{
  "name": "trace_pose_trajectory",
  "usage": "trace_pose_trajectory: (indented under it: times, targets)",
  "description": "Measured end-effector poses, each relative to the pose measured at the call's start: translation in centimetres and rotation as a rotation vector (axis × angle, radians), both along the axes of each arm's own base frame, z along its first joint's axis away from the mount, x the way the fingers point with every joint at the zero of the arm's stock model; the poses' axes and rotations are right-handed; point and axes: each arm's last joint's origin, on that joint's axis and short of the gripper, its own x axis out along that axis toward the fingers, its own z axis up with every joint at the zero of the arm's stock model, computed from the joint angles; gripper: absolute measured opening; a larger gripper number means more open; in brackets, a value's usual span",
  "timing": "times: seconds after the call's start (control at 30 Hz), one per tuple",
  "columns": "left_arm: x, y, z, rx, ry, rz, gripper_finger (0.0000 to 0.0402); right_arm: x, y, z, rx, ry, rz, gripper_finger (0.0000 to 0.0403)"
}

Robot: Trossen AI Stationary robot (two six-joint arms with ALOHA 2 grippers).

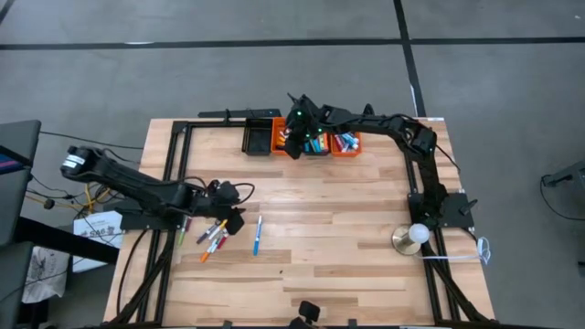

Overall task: Pick & Place Markers
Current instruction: Put the light blue white highlighter pen into the left orange bin, then put the white yellow highlighter pen into the left orange bin

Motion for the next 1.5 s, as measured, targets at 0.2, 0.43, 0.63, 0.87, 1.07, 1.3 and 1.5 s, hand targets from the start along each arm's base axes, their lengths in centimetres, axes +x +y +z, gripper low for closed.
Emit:
trace_pose_trajectory:
  times: [0.2,0.43,0.63,0.87,1.07,1.3,1.5]
  targets:
    - [0.5,0.6,-0.8,-0.033,0.053,0.015,0.0188,0.0,0.0,0.0,-0.017,0.007,-0.004,0.007]
    - [0.6,0.6,-1.1,-0.053,0.071,0.003,0.0188,0.0,-0.1,0.0,-0.04,0.014,-0.025,0.0159]
    - [0.5,0.5,-1.1,-0.089,0.073,0.012,0.0188,-0.1,-0.1,0.3,-0.034,0.005,0.007,0.0228]
    - [0.3,0.5,-1.3,-0.121,0.094,0.042,0.0173,-0.3,0.7,3.5,-0.012,-0.12,0.148,0.0239]
    - [0.2,0.5,-1.3,-0.13,0.099,0.038,0.0161,-1.6,2.1,8.6,-0.131,-0.205,0.161,0.0233]
    - [0.2,0.5,-1.3,-0.128,0.1,0.037,0.0153,-4.0,5.8,13.0,-0.24,-0.262,0.143,0.0232]
    - [0.2,0.2,-1.3,-0.128,0.1,0.021,0.0139,-7.1,10.0,13.1,-0.315,-0.31,0.139,0.0232]
